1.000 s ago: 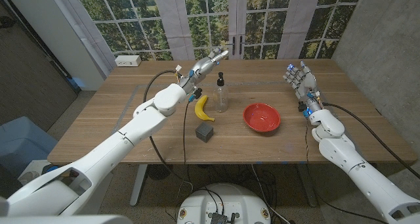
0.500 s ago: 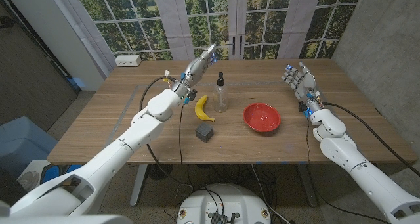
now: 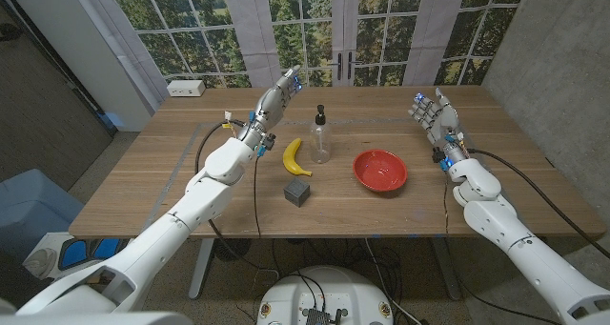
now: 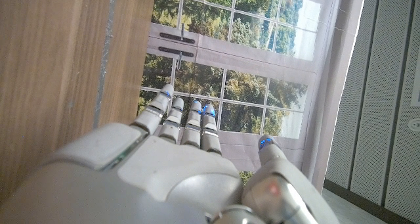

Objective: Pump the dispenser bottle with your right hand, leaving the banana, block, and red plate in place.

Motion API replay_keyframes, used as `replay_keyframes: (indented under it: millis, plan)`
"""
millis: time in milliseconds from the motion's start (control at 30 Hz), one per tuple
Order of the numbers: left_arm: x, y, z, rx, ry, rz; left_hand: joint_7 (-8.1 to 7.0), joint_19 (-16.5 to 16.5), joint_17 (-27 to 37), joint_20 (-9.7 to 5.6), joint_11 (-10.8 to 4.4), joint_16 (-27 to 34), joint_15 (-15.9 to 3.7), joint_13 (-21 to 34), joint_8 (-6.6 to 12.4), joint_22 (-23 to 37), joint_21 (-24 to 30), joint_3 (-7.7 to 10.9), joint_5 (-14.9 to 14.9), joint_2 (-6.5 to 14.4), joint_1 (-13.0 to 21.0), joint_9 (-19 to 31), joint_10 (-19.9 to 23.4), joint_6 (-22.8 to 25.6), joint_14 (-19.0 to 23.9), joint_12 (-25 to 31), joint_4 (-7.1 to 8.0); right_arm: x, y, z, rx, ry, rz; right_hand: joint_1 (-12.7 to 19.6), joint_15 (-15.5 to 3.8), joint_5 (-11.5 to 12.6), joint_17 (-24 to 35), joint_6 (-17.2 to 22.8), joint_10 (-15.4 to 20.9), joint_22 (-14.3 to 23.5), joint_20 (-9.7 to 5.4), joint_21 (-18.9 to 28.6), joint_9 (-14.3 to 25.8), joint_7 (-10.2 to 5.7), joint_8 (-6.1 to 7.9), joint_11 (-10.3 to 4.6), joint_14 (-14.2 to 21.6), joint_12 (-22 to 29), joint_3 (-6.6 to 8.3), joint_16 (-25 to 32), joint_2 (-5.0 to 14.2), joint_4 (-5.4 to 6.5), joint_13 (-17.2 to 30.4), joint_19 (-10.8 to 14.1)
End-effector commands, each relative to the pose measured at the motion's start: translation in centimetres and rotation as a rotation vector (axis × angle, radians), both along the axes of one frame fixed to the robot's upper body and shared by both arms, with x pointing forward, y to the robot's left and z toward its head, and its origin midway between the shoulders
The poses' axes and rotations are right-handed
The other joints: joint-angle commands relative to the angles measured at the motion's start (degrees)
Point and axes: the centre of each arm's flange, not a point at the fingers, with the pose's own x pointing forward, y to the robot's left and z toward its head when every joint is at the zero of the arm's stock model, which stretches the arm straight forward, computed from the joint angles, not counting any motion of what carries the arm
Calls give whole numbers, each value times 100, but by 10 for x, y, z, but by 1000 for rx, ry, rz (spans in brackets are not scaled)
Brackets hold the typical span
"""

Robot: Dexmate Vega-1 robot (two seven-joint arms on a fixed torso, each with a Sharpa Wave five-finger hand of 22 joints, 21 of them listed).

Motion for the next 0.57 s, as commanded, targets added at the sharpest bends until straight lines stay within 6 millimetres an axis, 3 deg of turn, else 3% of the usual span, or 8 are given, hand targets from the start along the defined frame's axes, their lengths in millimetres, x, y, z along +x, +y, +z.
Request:
replay_keyframes:
  millis: [33, 233, 300, 433, 500, 567]
  plan:
    - [9, 36, -15, -132, 28, 16, -6, -5, 3, -30, -65, -33, -84, 13, -54, 7, -49, 235, -7, 530, 102, 4, 7, -2, -142, -57, 44, -13, 1, 0, 29, -6, -60, 5, -58, -6, 5, 49, 50, 15, -47, 20, 30, 9, 34, 36, 49, 43, -35, 8, -32, 10, 26, 35]
    - [19, 53, -23, -164, 59, 104, 86, -56, 3, -70, -97, -70, -117, 14, -96, 1, -122, 487, -21, 525, 134, 4, -38, -105, -190, -122, 97, -33, 11, -3, 19, -36, -111, -9, -82, -4, -3, 71, 70, 15, -66, 23, 30, 4, 38, 34, 75, 48, -50, 11, -52, -3, 25, 56]
    - [20, 59, -26, -133, 55, 188, 85, 91, 24, -70, -128, -57, -160, 16, -81, 10, -93, 551, -13, 461, 20, 6, -6, -68, -172, -135, 239, -42, 23, -7, -13, -32, -158, -11, -71, -3, -6, 71, 82, 15, -65, 22, 30, 19, 37, 33, 83, 53, -53, 12, -57, -8, 25, 57]
    - [35, 67, -43, -218, 134, 127, 95, 173, 31, -80, -143, -49, -190, 18, -77, 14, -79, 565, -5, 413, -56, 6, 22, -50, -147, -138, 307, -56, 34, -19, -2, -5, -155, -14, -63, -1, -12, 87, 102, 14, -58, 26, 30, 13, 41, 26, 93, 59, -60, 11, -64, -19, 24, 78]
    - [42, 69, -48, -281, 166, 76, 98, 182, 32, -84, -148, -49, -198, 18, -78, 15, -82, 560, -5, 382, -82, 6, 28, -47, -143, -141, 320, -67, 36, -17, 2, -11, -165, -15, -60, 0, -15, 90, 110, 14, -60, 25, 30, 8, 41, 27, 102, 61, -61, 12, -66, -23, 24, 78]
    - [40, 71, -48, -231, 153, 93, 84, 182, 29, -99, -146, -56, -198, 19, -72, 13, -94, 550, -7, 321, -109, 4, 26, -26, -149, -148, 317, -77, 41, -11, 4, -35, -193, -15, -61, 1, -18, 110, 116, 14, -59, 23, 31, 18, 47, 26, 108, 62, -63, 12, -67, -29, 23, 78]
